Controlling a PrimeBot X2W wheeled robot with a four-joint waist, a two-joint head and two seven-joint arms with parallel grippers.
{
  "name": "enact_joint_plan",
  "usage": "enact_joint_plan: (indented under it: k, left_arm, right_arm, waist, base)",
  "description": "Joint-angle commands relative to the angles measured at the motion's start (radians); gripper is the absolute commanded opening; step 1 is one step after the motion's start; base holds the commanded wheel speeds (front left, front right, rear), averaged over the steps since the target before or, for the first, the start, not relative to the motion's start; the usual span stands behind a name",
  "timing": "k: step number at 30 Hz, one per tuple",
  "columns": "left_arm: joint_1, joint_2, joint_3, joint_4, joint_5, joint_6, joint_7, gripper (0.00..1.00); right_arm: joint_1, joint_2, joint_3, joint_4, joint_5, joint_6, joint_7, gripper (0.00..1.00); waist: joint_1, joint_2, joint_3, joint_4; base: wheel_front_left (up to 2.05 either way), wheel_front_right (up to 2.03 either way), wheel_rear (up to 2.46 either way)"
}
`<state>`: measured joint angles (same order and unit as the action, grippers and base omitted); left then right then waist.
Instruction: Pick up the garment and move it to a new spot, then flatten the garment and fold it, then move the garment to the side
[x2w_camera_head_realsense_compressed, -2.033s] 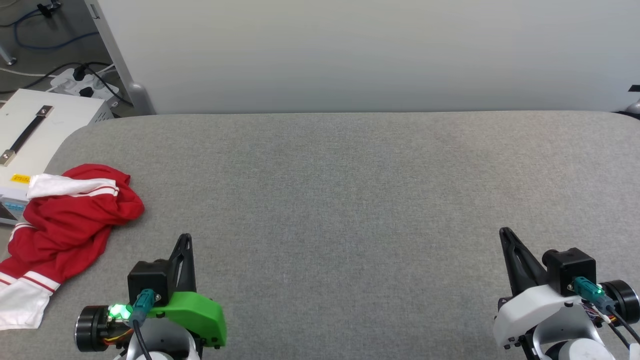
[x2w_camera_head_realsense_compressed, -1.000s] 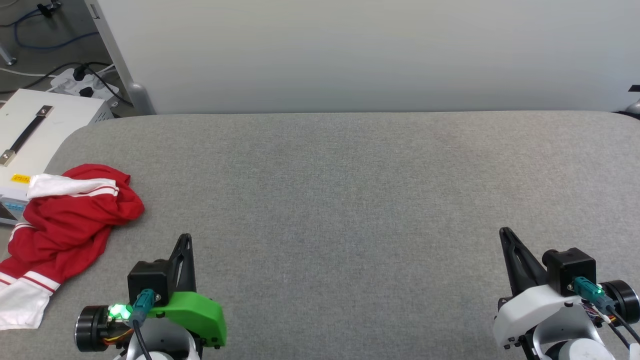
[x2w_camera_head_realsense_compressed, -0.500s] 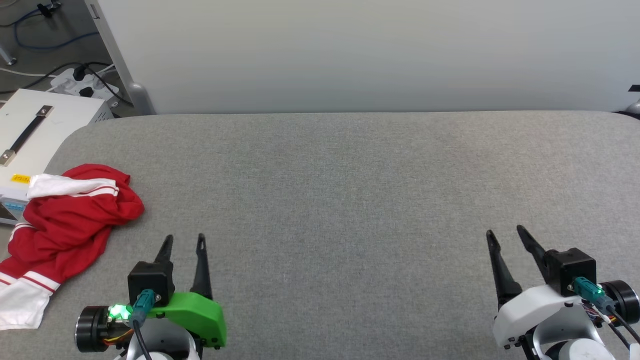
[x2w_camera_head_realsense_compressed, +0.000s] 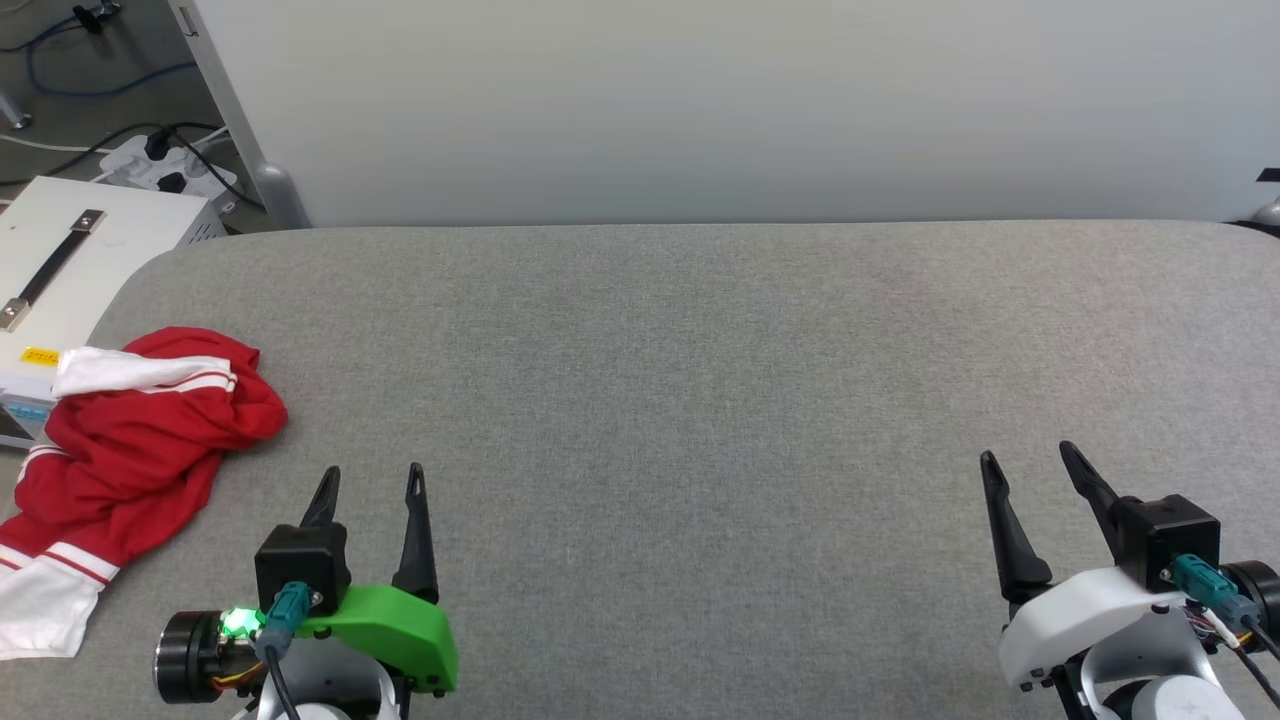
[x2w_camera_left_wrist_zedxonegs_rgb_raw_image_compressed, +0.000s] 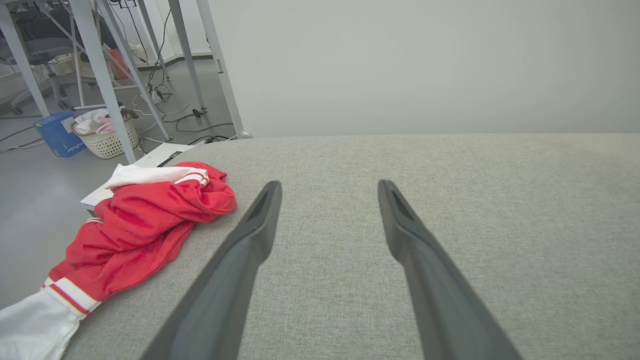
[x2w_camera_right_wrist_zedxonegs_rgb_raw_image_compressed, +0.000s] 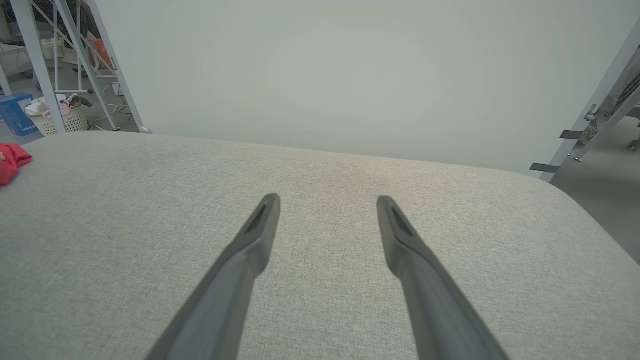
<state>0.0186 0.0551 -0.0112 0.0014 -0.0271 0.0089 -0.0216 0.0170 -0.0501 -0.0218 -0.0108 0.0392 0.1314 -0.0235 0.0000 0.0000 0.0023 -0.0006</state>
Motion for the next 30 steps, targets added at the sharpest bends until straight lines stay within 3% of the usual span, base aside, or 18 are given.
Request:
enact_joint_plan:
  k: [1, 30]
  left_arm:
    - [-0.009, -0.001, -0.003, -0.004, -0.005, 0.007, -0.011, 1.00]
    - [-0.019, -0.002, -0.023, -0.006, -0.050, 0.019, -0.071, 1.00]
  right_arm:
    - [0.003, 0.000, -0.005, -0.009, 0.012, 0.000, -0.012, 1.00]
    - [0.025, 0.000, -0.035, -0.023, 0.074, 0.000, -0.071, 1.00]
  waist:
    - [0.0000, 0.0000, 0.000, 0.000]
    - [0.0000, 0.0000, 0.005, 0.001]
  base:
    - [0.00, 0.00, 0.00]
    - [0.00, 0.00, 0.00]
